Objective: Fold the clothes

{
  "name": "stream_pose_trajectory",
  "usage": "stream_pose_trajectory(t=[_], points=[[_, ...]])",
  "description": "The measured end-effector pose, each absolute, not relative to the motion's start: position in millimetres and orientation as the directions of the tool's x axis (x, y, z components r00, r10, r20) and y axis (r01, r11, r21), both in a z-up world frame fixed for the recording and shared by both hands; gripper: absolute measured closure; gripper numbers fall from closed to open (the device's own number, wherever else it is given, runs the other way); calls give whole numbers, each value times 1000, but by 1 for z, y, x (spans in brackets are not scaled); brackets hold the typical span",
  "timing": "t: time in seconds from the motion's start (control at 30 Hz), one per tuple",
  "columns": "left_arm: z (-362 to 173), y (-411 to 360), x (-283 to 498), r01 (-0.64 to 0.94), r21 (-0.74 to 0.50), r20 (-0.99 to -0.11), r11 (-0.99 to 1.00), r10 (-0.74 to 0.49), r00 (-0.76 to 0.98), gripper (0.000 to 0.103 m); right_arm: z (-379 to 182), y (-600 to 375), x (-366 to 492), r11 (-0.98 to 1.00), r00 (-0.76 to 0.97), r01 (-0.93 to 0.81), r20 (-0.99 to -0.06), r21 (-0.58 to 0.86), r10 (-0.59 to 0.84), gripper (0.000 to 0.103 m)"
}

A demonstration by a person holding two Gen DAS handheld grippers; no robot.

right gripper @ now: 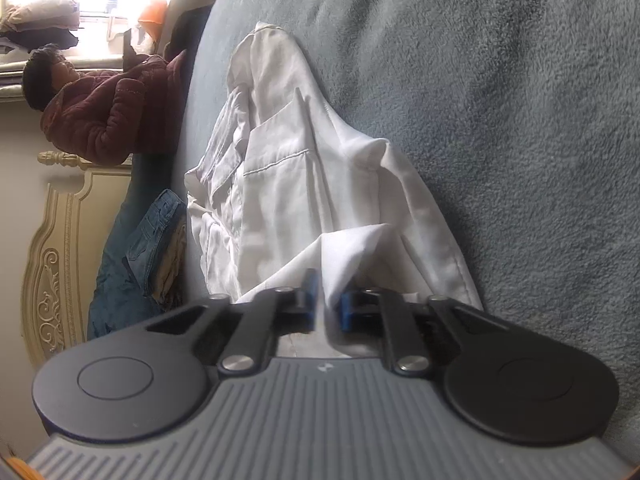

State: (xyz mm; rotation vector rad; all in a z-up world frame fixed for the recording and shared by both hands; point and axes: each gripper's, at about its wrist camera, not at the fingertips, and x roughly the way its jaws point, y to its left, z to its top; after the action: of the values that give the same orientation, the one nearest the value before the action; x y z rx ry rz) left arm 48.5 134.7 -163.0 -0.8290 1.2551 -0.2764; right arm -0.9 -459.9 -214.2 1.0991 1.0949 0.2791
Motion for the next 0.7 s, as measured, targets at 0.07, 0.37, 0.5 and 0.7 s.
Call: stream_pose_trajectory(t=[0.07, 0.37, 0.5, 0.7], points=[[-155, 134, 48, -218, -696, -711, 684, -614, 344, 101, -210, -459, -2, 482, 508, 286, -557, 828, 657, 103], [-128, 130, 59, -132, -750, -635, 648, -649, 419, 101, -180, -461, 5, 491, 573, 203, -510, 847, 642, 103], [-120, 123, 72, -96, -755, -617, 649, -653, 438, 101, -170, -461, 13, 499, 591, 173, -494, 849, 637, 103], [-110, 118, 91, -60, -762, -592, 645, -655, 469, 101, -161, -465, 25, 507, 609, 149, -483, 849, 629, 103]])
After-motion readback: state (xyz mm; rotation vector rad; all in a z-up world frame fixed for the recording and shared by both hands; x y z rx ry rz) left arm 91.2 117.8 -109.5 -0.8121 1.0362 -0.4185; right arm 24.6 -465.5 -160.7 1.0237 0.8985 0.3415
